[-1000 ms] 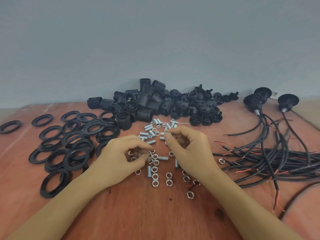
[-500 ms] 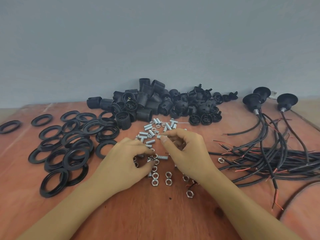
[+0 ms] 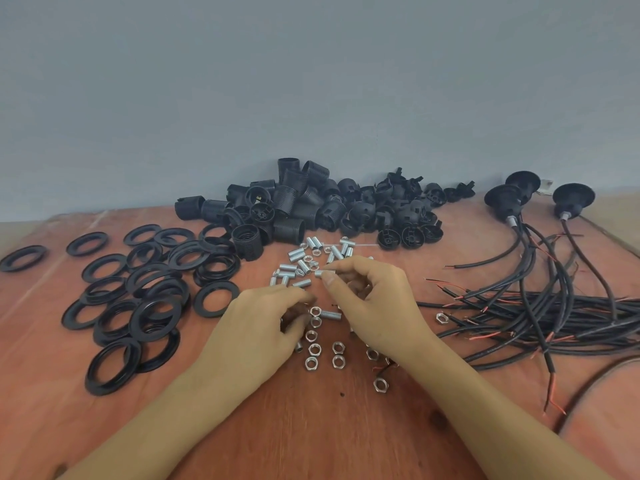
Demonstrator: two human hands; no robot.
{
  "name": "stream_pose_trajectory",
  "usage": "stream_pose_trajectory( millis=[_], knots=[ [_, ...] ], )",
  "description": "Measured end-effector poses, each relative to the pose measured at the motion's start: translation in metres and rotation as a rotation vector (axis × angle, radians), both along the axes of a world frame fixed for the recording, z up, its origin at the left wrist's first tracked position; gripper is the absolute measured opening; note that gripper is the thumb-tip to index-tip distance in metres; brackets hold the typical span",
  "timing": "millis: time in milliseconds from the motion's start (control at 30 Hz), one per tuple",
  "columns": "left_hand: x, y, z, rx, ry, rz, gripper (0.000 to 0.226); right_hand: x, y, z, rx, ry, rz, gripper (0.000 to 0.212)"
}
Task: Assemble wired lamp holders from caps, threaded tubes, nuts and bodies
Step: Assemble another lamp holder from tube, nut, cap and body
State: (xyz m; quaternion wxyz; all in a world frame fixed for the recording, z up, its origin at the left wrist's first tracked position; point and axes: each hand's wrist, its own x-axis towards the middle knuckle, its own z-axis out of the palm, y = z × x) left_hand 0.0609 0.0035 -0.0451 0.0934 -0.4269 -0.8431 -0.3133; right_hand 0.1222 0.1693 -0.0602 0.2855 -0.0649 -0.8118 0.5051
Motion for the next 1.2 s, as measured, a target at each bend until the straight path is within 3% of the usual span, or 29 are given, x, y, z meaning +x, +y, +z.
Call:
stream_pose_trajectory(
  millis=[333,433,600,733,833,933,1000,1200],
  knots=[
    [-0.01,-0.006,0.005,0.096,-0.1,-0.073,0.024,0.001,0.001,0.0,0.018,-0.023,0.001,0.014],
    [-0.01,-0.007,0.005,0.06,-0.027,-0.071,0.024,0.001,0.001,0.0,0.018,-0.021,0.004,0.013],
    [-0.009,-0.006,-0.002,-0.126,0.051,0.101,0.024,0.0,0.0,0.0,0.024,-0.022,0.005,0.012],
    [-0.009,0.001,-0.003,-0.093,-0.096,0.165,0.01,0.001,-0.001,0.0,0.014,-0.03,0.007,0.012],
    [-0.01,0.005,-0.003,-0.08,-0.153,0.188,0.028,0.0,-0.001,0.001,0.003,-0.037,0.014,0.012],
    [-0.008,0.007,-0.006,-0.067,-0.099,0.177,0.026,0.001,-0.002,0.001,-0.007,-0.027,0.009,0.013],
    [-0.008,0.006,-0.005,0.051,-0.131,0.159,0.02,0.002,-0.002,0.002,-0.025,-0.009,0.018,0.012],
    [-0.009,0.003,0.001,0.668,-0.738,0.023,0.007,0.007,-0.007,0.006,-0.053,0.068,0.128,0.012]
  ],
)
